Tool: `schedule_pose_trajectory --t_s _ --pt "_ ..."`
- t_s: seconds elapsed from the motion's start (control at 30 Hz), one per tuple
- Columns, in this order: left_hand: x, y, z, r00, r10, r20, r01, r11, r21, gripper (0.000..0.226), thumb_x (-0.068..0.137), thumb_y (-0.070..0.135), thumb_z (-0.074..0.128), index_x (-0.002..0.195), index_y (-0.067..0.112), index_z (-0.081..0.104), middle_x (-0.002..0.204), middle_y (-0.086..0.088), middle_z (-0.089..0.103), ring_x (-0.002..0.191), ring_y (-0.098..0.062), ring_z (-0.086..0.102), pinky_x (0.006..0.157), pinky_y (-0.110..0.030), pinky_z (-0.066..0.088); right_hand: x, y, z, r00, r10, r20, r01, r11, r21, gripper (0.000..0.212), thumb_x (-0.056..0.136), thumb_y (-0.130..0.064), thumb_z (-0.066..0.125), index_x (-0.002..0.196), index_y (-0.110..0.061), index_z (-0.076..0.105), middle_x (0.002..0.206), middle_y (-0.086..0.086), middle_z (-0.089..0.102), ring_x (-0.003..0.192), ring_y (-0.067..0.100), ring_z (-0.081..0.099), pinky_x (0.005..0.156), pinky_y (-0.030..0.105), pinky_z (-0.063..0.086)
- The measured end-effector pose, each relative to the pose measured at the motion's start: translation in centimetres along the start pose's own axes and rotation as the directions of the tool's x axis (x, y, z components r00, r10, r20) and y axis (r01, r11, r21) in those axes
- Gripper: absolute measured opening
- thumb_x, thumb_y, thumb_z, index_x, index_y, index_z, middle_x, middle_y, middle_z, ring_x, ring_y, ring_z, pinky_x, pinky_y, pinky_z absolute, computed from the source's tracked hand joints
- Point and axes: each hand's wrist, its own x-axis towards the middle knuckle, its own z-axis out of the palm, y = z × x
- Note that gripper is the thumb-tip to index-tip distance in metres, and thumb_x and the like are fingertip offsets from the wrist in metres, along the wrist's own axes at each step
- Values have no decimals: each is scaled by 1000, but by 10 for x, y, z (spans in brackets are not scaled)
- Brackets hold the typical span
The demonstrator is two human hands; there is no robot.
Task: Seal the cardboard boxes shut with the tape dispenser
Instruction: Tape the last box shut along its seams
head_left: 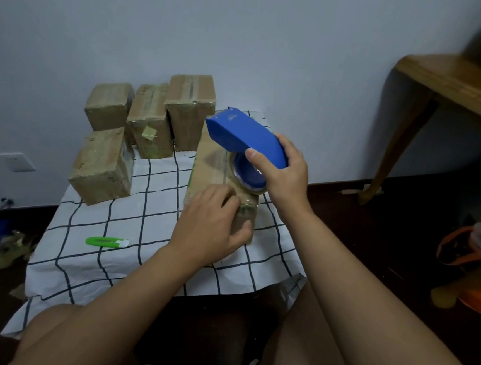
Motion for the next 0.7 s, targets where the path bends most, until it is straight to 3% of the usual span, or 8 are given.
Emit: schedule_pose_trajectory --t_s 0.07,0.2,0.47,0.7 --pt "3 2 0 1000 -6 -12 5 1000 -26 32 87 36 53 84 5 63 83 -9 58 75 -28 54 62 -40 44 0 1 -1 1000 -13 -17 13 999 -30 68 69 -54 80 128 -27 59 113 -11 46 105 -1 55 89 20 49" --pt "8 -2 -1 999 1 -34 -1 1000 6 23 94 33 55 90 17 70 77 -2 57 71 -24 55 54 -32 35 0 -1 -1 999 -55 -2 54 995 -87 65 76 -48 81 132 -23 59 114 -7 47 107 4 55 95 30 51" --pt "9 -13 -1 997 -56 47 63 986 -154 17 94 34 61 100 27 75 84 6 59 83 -19 55 60 -29 38 -1 -2 -5 997 -59 40 62 995 -76 64 75 -50 78 129 -21 60 122 -2 61 112 16 58 97 41 51" --pt "20 -10 4 977 -195 87 208 962 -180 27 91 51 57 85 29 72 80 12 57 83 -12 51 59 -29 34 3 0 -10 997 -8 72 7 1000 5 60 76 -51 78 126 -23 62 119 1 63 109 21 60 92 42 55"
